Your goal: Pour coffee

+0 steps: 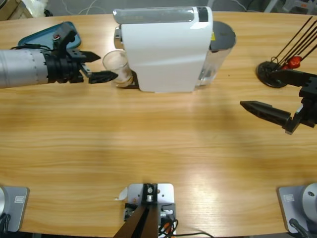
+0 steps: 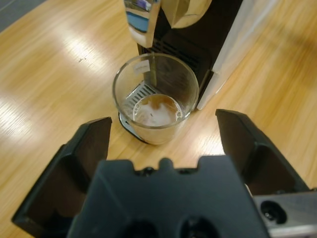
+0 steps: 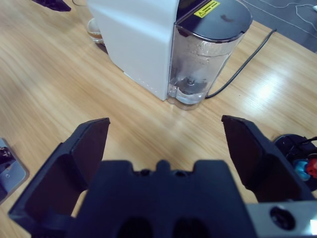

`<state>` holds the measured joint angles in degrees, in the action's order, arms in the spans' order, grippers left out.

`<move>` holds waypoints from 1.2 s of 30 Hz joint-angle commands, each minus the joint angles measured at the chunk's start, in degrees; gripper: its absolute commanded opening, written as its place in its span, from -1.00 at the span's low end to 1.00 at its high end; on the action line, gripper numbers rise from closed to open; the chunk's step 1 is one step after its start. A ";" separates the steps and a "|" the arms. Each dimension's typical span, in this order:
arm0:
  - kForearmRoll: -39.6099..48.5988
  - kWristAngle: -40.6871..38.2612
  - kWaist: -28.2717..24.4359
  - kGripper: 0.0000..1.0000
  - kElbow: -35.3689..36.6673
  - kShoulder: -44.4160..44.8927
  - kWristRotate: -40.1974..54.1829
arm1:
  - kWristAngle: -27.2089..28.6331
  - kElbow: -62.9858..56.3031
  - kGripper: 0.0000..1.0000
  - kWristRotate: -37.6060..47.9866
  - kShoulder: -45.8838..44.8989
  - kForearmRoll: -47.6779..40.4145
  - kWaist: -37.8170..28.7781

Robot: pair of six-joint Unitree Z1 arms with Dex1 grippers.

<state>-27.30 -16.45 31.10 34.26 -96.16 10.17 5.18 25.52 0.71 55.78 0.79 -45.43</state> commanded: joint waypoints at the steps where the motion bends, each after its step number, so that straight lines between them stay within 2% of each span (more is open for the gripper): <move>1: -1.80 -1.95 -0.49 0.84 2.94 -6.79 0.64 | -1.05 -1.35 1.00 0.17 2.03 -0.79 -0.54; 9: -1.80 -4.01 -0.60 0.83 6.77 -11.33 0.64 | -1.05 -1.28 1.00 0.08 2.50 -0.88 -0.54; 20: -1.80 -4.12 -0.71 0.82 7.31 -13.68 0.83 | -1.40 -1.03 1.00 -0.20 3.68 -0.96 -0.54; 21: -1.80 -4.12 -0.78 0.77 7.31 -13.56 0.90 | -1.40 -1.00 1.00 -0.27 3.72 -0.96 -0.54; 25: -1.80 -4.12 -1.06 0.34 7.31 -13.08 1.01 | -1.49 -1.00 1.00 -0.27 3.72 -0.96 -0.54; 26: -1.80 -4.27 -1.18 0.12 7.31 -12.85 1.23 | -1.49 -1.00 1.00 -0.27 3.72 -0.96 -0.54; 28: -1.76 -5.42 -1.73 -0.09 7.31 -12.52 1.52 | -1.49 -1.00 1.00 -0.27 3.72 -0.96 -0.54; 30: -1.76 -6.40 -2.16 -0.18 7.26 -12.33 1.53 | -1.58 -1.00 1.00 -0.27 3.72 -0.96 -0.54; 31: -1.73 -6.89 -2.34 -0.29 7.24 -12.22 1.59 | -1.56 -1.00 1.00 -0.29 3.75 -0.96 -0.54; 36: -1.71 -7.53 -2.45 -0.31 6.03 -11.33 1.60 | -1.58 -0.91 1.00 -0.36 3.89 -0.96 -0.54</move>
<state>-28.37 -22.30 29.27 41.25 -106.79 11.09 4.59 25.52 0.69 57.98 0.57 -45.43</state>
